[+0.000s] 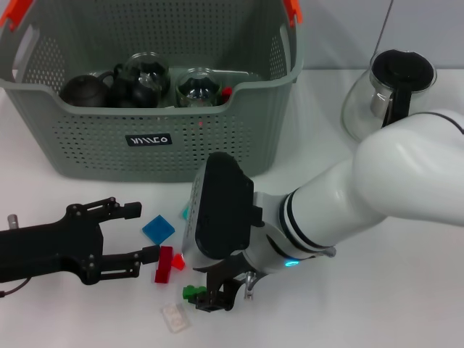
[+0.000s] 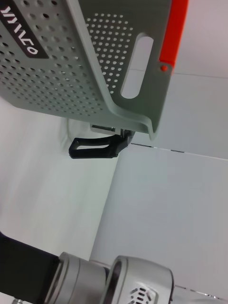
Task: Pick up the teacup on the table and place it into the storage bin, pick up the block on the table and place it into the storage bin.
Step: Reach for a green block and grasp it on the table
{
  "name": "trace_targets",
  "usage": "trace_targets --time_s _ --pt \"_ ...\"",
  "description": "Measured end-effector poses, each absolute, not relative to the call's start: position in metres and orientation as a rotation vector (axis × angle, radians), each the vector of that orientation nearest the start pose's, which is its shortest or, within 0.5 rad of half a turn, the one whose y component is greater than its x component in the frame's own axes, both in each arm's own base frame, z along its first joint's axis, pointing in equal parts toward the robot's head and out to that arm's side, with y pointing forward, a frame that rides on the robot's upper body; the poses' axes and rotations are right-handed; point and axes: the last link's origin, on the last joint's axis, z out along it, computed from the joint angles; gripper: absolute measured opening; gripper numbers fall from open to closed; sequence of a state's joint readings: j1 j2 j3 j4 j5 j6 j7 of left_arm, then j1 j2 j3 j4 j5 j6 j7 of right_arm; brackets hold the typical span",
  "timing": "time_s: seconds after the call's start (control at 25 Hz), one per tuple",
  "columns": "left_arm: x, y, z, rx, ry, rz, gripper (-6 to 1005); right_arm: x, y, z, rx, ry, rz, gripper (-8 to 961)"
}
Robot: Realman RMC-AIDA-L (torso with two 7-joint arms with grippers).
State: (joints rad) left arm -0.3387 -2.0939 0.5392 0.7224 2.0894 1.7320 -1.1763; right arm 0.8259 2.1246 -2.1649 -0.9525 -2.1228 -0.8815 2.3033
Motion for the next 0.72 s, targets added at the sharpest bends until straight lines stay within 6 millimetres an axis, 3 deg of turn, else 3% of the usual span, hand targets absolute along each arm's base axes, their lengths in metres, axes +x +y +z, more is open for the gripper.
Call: trace_targets --time_s 0.6,0.72 --pt "-0.3128 0.2611 0.0164 -2.691 -0.552 -0.698 834 0.1179 0.3012 -0.1836 -3.038 0.023 -0.396 509" --pt "-0.3128 0.2611 0.0164 -2.69 -0.552 -0.699 834 0.1188 0.2996 -0.1837 -3.047 0.016 -0.411 411"
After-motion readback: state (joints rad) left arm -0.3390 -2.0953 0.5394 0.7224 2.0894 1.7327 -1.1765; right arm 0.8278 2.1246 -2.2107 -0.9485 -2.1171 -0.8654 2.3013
